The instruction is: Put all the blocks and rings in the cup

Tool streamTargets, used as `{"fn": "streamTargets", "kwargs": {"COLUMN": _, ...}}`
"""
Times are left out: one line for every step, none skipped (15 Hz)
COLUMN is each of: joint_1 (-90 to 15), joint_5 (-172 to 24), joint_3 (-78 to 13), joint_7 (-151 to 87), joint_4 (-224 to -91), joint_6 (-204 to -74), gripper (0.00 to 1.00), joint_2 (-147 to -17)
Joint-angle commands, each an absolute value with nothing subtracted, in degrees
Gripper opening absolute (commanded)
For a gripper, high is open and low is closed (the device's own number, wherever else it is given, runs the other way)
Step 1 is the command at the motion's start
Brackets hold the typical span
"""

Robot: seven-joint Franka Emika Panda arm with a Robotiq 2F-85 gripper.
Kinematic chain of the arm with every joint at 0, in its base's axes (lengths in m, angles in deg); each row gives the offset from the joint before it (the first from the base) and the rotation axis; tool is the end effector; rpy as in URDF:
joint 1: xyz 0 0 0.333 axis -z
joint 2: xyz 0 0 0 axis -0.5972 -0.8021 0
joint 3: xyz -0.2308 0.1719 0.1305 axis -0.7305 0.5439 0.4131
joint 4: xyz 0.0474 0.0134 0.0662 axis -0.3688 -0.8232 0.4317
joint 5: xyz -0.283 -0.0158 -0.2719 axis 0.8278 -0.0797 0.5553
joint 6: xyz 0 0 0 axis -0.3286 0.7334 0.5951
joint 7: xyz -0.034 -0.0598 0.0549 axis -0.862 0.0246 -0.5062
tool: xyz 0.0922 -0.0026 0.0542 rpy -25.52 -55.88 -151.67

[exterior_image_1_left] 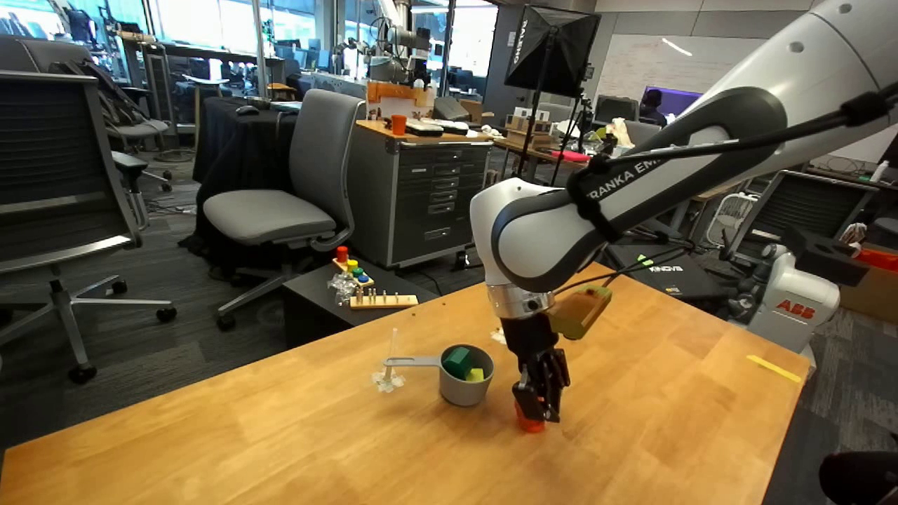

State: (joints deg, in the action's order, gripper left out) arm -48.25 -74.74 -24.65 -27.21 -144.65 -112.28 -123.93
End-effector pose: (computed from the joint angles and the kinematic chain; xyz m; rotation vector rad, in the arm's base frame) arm 0.6336 0.1641 0.0643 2.9674 0.4099 -0.8010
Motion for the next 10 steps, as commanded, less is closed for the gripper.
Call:
{"fn": "streamTargets", "kwargs": {"joint_1": -47.7, "joint_5": -73.7, "joint_3": -24.5, "joint_7": -26.4, "joint_4": -145.0, "joint_6": -112.2, "gripper": 0.18, "joint_2": -123.1}}
{"fn": "streamTargets", "kwargs": {"joint_1": -47.7, "joint_5": -73.7, "joint_3": -24.5, "joint_7": -26.5, "joint_4": -144.9, "joint_6": -111.9, "gripper": 0.32, "joint_2": -123.1}}
{"fn": "streamTargets", "kwargs": {"joint_1": -47.6, "joint_5": -73.8, "joint_3": -24.5, "joint_7": -26.7, "joint_4": -144.7, "joint_6": -111.5, "gripper": 0.37, "joint_2": -123.3}}
{"fn": "streamTargets", "kwargs": {"joint_1": -47.6, "joint_5": -73.8, "joint_3": -24.6, "joint_7": -27.0, "joint_4": -144.6, "joint_6": -111.3, "gripper": 0.46, "joint_2": -123.3}}
{"fn": "streamTargets", "kwargs": {"joint_1": -47.6, "joint_5": -73.9, "joint_3": -24.5, "joint_7": -26.9, "joint_4": -144.6, "joint_6": -111.0, "gripper": 0.52, "joint_2": -123.2}}
{"fn": "streamTargets", "kwargs": {"joint_1": -47.7, "joint_5": -73.8, "joint_3": -24.6, "joint_7": -27.2, "joint_4": -144.8, "joint_6": -110.9, "gripper": 0.61, "joint_2": -122.9}}
{"fn": "streamTargets", "kwargs": {"joint_1": -47.6, "joint_5": -73.9, "joint_3": -24.6, "joint_7": -27.3, "joint_4": -145.1, "joint_6": -111.0, "gripper": 0.68, "joint_2": -122.6}}
{"fn": "streamTargets", "kwargs": {"joint_1": -47.7, "joint_5": -73.8, "joint_3": -24.6, "joint_7": -27.2, "joint_4": -145.4, "joint_6": -110.9, "gripper": 0.77, "joint_2": -122.2}}
{"fn": "streamTargets", "kwargs": {"joint_1": -47.8, "joint_5": -73.7, "joint_3": -24.7, "joint_7": -27.3, "joint_4": -145.7, "joint_6": -110.9, "gripper": 0.84, "joint_2": -121.7}}
{"fn": "streamTargets", "kwargs": {"joint_1": -47.7, "joint_5": -73.7, "joint_3": -24.7, "joint_7": -27.3, "joint_4": -146.1, "joint_6": -111.2, "gripper": 0.90, "joint_2": -121.2}}
